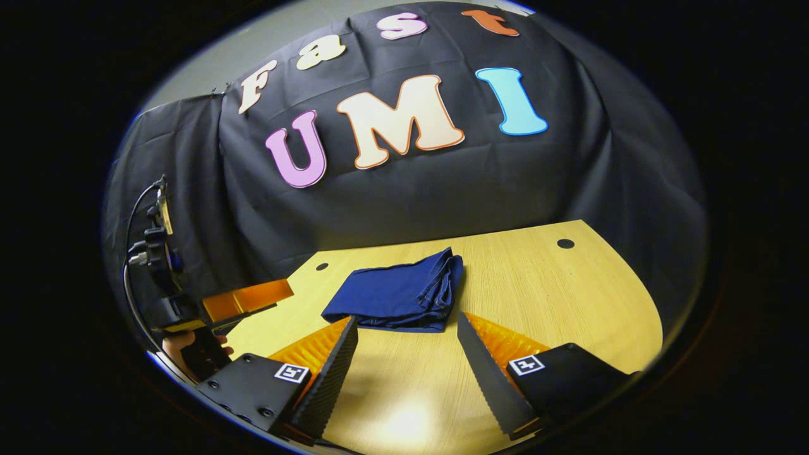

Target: Grasp the waist and the cuffs of the jeans and fold them to make the two legs overlap; first hold the waist and fold one-third of the jeans toward the cuffs, then hold the cuffs and fold the remaining one-third in the same direction to finish folding.

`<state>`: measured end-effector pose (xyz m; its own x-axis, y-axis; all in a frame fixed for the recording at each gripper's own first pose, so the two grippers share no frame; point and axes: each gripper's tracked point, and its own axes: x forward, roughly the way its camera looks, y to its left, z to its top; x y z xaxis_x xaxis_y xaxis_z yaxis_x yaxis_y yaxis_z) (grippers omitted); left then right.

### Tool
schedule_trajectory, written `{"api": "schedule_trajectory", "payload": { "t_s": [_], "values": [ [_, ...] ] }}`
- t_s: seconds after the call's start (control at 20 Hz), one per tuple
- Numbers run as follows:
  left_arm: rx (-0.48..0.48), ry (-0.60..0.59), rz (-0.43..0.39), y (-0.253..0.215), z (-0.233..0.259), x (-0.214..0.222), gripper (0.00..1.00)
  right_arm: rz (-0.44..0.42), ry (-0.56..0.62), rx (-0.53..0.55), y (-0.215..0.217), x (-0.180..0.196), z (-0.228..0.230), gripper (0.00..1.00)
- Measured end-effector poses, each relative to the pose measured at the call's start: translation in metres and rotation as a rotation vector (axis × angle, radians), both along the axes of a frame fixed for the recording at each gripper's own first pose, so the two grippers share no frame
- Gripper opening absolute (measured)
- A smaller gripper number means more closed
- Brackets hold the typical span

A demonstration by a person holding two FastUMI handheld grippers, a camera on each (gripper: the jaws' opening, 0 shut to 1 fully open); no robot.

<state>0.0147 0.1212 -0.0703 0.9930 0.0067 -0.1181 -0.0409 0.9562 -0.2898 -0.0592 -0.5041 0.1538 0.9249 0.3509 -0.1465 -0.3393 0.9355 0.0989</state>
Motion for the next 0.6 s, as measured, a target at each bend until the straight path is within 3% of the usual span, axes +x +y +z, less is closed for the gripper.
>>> {"api": "schedule_trajectory", "payload": {
  "t_s": [0.6],
  "values": [
    [0.049,0.088,-0.128,-0.003,-0.027,-0.003,0.96,-0.105,-0.011,0.024,0.000,-0.013,-0.003,0.98]
  ]
}}
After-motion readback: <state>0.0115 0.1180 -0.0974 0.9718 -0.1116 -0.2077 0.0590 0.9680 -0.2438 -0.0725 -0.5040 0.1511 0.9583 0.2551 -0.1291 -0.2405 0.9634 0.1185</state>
